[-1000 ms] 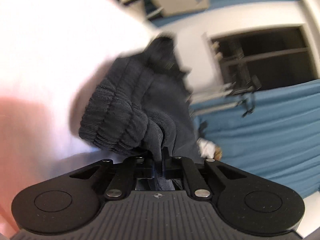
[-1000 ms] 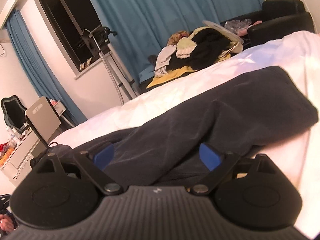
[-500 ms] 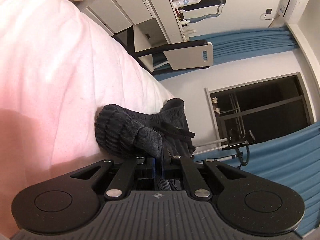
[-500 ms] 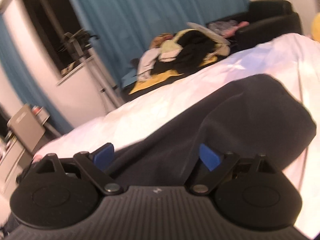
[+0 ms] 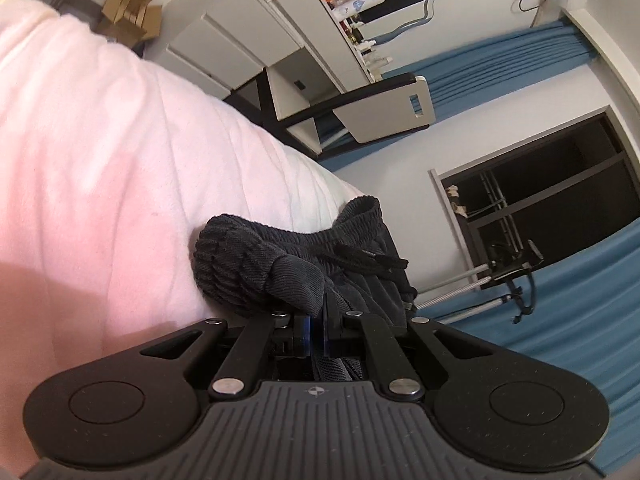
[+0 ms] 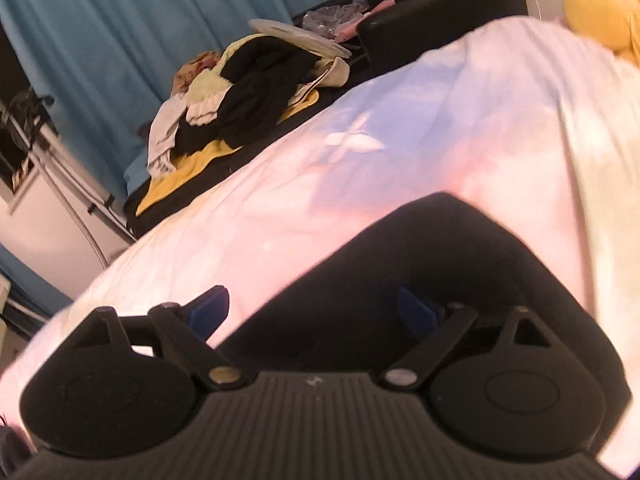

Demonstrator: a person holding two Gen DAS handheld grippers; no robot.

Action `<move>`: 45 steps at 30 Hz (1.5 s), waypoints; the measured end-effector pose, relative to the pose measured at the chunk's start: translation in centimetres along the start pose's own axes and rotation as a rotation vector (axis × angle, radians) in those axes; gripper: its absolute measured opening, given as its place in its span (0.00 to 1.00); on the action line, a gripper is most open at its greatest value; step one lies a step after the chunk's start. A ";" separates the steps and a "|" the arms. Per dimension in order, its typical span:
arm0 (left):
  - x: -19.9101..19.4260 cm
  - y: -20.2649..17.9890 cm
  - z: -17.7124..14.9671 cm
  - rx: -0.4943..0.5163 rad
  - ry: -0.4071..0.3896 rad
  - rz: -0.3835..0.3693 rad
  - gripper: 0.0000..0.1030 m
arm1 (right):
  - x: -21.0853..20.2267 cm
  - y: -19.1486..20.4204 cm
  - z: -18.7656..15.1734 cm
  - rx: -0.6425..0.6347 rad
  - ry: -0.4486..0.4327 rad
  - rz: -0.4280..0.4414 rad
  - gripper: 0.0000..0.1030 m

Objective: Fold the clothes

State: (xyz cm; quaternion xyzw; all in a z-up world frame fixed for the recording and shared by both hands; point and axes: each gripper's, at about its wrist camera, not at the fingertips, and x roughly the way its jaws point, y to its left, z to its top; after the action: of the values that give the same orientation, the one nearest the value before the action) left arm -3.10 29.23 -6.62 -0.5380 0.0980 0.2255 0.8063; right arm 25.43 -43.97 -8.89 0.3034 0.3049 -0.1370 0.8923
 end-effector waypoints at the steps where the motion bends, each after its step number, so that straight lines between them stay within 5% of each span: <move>1: 0.1 -0.4 -0.1 0.018 -0.010 0.012 0.07 | 0.4 -0.6 0.2 0.012 0.006 0.006 0.89; 9: 0.4 -2.4 -0.4 0.098 -0.061 0.065 0.07 | 3.2 0.1 0.4 -0.135 0.037 -0.011 0.90; 11: 0.3 -2.6 -0.5 0.104 -0.064 0.073 0.07 | 3.5 0.1 -0.3 -0.179 0.018 -0.018 0.81; 12: 0.3 -2.6 -0.4 0.106 -0.063 0.077 0.07 | 3.2 0.0 -0.3 -0.187 0.001 -0.021 0.62; 13: 0.2 -2.6 -0.4 0.108 -0.061 0.081 0.07 | 2.9 -0.1 -0.4 -0.190 -0.015 -0.022 0.33; 15: 0.1 -2.6 -0.3 0.107 -0.055 0.089 0.07 | 1.6 -1.1 0.2 -0.122 -0.060 0.021 0.05; 16: 0.0 -2.5 -0.2 0.102 -0.053 0.083 0.07 | 0.6 -1.6 0.5 -0.085 -0.094 0.048 0.03; 21: -0.6 -1.5 0.4 0.056 -0.039 0.047 0.07 | -8.0 -0.7 1.5 -0.087 -0.319 0.159 0.02; 27: -1.2 0.5 1.2 -0.034 0.004 0.024 0.07 | -18.7 -2.8 0.4 0.029 -0.456 0.238 0.02; 35: -1.7 0.7 2.3 -0.044 0.044 -0.009 0.07 | -23.9 -14.9 -6.0 0.436 -0.188 0.217 0.01; 39: -2.0 0.3 3.4 -0.050 0.088 -0.030 0.06 | -24.9 -19.6 -7.5 0.521 -0.032 0.185 0.02; 44: -1.4 0.4 4.2 0.051 0.173 -0.043 0.07 | -25.3 -23.9 -7.3 0.476 0.027 0.166 0.14; 45: -1.4 0.6 4.2 0.067 0.183 -0.045 0.07 | -25.0 -24.4 -7.3 0.470 0.041 0.179 0.29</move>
State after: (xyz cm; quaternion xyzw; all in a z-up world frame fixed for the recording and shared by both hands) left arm -4.95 32.88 -4.91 -0.5310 0.1665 0.1537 0.8165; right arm -7.80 -56.91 -8.99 0.5312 0.2546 -0.1182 0.7994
